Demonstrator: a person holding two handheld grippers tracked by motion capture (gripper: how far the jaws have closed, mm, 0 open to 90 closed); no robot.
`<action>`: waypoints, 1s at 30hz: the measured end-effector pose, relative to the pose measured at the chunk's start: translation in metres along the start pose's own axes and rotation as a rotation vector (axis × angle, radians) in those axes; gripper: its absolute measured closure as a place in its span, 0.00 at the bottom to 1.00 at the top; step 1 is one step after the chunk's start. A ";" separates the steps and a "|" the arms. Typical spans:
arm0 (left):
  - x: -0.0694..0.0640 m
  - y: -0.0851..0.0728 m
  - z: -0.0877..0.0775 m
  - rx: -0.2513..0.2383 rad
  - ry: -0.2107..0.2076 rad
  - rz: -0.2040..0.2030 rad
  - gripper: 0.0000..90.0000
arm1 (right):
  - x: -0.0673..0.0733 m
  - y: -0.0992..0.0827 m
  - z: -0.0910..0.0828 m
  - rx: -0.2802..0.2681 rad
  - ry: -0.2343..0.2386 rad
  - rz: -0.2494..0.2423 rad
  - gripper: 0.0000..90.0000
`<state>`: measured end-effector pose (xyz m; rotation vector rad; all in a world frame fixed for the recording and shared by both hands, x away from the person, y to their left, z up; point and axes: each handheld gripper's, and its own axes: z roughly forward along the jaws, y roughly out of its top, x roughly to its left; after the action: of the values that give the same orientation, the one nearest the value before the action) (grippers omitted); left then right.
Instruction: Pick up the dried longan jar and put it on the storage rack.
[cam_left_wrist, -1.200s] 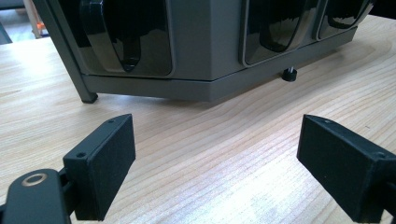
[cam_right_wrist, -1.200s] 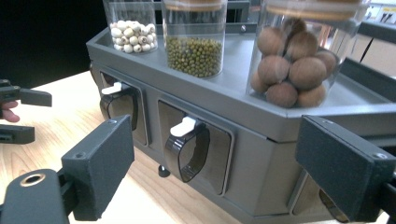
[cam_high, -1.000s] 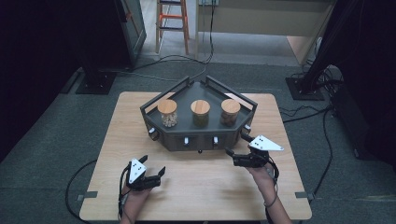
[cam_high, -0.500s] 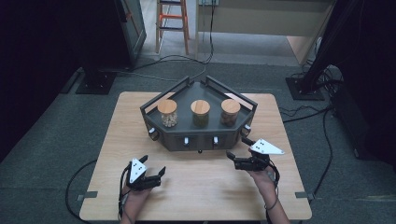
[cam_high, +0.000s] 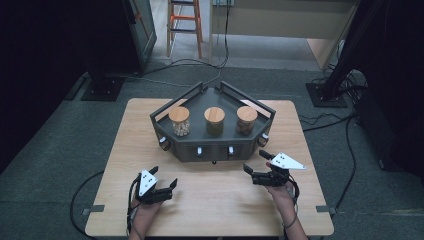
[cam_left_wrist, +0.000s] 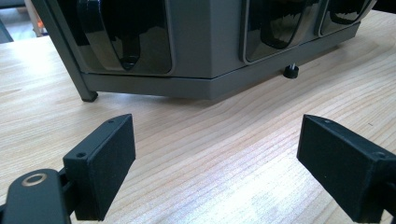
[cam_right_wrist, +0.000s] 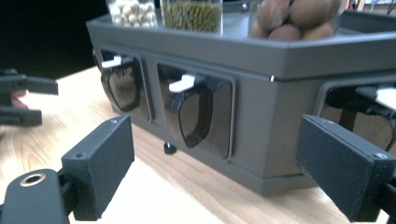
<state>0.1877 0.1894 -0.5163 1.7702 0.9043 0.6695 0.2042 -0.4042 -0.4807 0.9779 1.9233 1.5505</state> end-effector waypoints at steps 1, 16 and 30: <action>0.000 0.000 0.000 0.000 0.000 0.002 0.13 | 0.001 -0.001 0.001 0.007 0.000 -0.009 0.13; 0.000 -0.001 -0.001 -0.004 -0.001 0.009 0.13 | 0.003 -0.016 0.006 0.041 0.011 -0.003 0.13; 0.000 -0.001 -0.001 -0.004 -0.001 0.011 0.13 | 0.004 -0.009 0.024 0.161 0.018 0.006 0.13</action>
<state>0.1866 0.1897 -0.5167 1.7730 0.8928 0.6767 0.2174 -0.3866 -0.4954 1.0400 2.0854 1.4299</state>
